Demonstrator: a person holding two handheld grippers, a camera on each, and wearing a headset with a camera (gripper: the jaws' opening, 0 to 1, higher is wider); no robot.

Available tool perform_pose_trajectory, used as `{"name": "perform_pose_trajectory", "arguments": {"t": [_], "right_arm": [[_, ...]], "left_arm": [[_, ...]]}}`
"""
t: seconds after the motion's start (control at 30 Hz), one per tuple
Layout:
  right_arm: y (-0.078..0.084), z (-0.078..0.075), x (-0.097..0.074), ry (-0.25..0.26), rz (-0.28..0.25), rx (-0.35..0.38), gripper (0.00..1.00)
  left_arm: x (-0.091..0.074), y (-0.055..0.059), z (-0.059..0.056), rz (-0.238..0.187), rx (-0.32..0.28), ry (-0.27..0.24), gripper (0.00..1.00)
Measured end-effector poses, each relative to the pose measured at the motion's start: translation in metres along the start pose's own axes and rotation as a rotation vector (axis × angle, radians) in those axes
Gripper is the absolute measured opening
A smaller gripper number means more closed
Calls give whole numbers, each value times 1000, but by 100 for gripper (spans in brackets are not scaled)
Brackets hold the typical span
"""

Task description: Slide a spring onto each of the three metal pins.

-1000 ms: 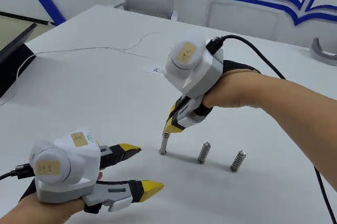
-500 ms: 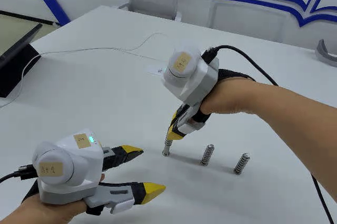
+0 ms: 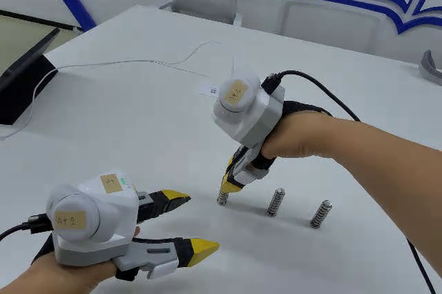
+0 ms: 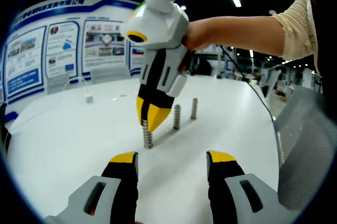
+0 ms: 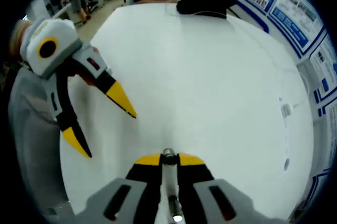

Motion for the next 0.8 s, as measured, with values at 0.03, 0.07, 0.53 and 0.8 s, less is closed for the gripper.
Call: {"name": "perform_pose_trajectory", "arguments": {"t": [0.03,0.07,0.53,0.8], "right_arm": [[0,1,0,-4,0,3,12],[0,1,0,-6,0,3,12],[1,7,6,-9,9,-2,12],[2,7,5,-8,-5,-10,13]], "left_arm": [[0,0,0,0,-1,0,53],[0,0,0,0,-1,0,53],[1,1,-1,1,-3,0,53],[2,0,0,1,0,0,53]]}}
Point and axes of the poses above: the centre of the closed fingertips' face, and the gripper's own axes: x roughly forward along the fingers, z roughly to its left, y roughly out of its underside, the point moved 7 cm from there along -x, roughly backward along the fingers, and after that the axes turned 11 degrees about -z, right-handed, at the moved point
